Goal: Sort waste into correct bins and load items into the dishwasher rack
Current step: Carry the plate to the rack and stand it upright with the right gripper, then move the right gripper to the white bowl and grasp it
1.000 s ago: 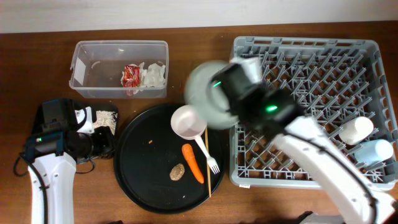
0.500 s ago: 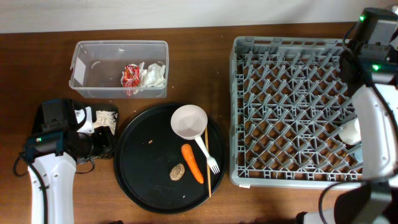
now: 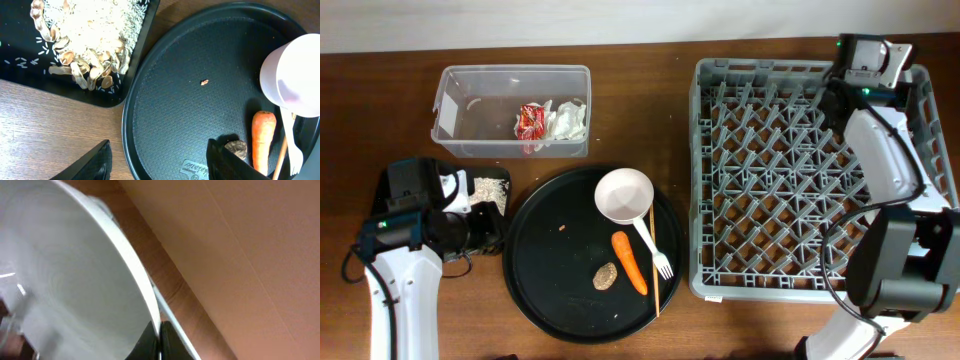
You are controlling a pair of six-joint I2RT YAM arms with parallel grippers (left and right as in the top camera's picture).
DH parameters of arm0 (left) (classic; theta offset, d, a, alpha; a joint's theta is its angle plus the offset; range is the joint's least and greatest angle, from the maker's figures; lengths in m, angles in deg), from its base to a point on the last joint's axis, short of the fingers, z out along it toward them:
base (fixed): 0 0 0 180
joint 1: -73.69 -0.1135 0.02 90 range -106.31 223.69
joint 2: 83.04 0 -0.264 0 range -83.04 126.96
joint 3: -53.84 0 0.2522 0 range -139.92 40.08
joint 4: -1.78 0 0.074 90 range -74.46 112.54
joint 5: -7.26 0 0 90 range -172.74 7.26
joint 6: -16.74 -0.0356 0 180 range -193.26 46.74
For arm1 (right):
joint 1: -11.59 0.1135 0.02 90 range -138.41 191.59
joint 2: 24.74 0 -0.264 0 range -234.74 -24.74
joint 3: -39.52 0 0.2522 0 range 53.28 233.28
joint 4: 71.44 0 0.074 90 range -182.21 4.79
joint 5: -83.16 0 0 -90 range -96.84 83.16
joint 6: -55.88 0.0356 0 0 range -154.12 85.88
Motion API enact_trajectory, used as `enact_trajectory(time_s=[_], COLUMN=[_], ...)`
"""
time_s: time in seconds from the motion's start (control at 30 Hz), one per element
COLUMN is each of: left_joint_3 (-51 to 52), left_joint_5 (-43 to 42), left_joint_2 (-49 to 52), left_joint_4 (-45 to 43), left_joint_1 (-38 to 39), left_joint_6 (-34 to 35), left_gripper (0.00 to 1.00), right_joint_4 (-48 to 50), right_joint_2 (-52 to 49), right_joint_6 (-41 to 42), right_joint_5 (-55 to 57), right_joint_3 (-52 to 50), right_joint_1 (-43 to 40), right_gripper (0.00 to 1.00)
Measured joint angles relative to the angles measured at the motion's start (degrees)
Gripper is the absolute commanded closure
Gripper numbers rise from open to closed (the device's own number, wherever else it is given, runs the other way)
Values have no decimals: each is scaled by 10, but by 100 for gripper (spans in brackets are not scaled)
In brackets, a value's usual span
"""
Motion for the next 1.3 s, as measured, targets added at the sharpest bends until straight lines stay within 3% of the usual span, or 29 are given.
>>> enact_trajectory(time_s=[0.07,0.13,0.2,0.4,0.53,0.6,0.63,0.67,0.77,1.07,1.3], left_joint_3=[0,0,0,0,-1,-1,-1,-1,-1,-1,-1], left_joint_5=[0,0,0,0,0,0,0,0,0,0,0], left_joint_2=[0,0,0,0,0,0,0,0,0,0,0], left_joint_4=[-2,-3,-5,-5,-5,-5,-5,-5,-5,-3,-2], left_joint_1=[0,0,0,0,0,0,0,0,0,0,0], left_joint_6=[0,0,0,0,0,0,0,0,0,0,0], left_gripper=[40,39,39,39,39,39,39,39,39,39,39], right_joint_4=[-25,-50,-72,-205,-321,-355,-358,-358,-348,-324,-256], right_joint_2=[0,0,0,11,110,123,123,123,123,90,-1], right_joint_6=[0,4,4,56,102,108,112,118,136,138,276], right_joint_5=[-12,-36,-45,-83,-334,-487,-519,-536,-583,-656,-576], right_joint_3=[0,0,0,-1,0,0,0,0,0,0,-1], right_joint_1=[25,74,115,158,176,228,257,284,374,417,454], right_gripper=[73,44,26,23,23,20,14,2,2,3,37])
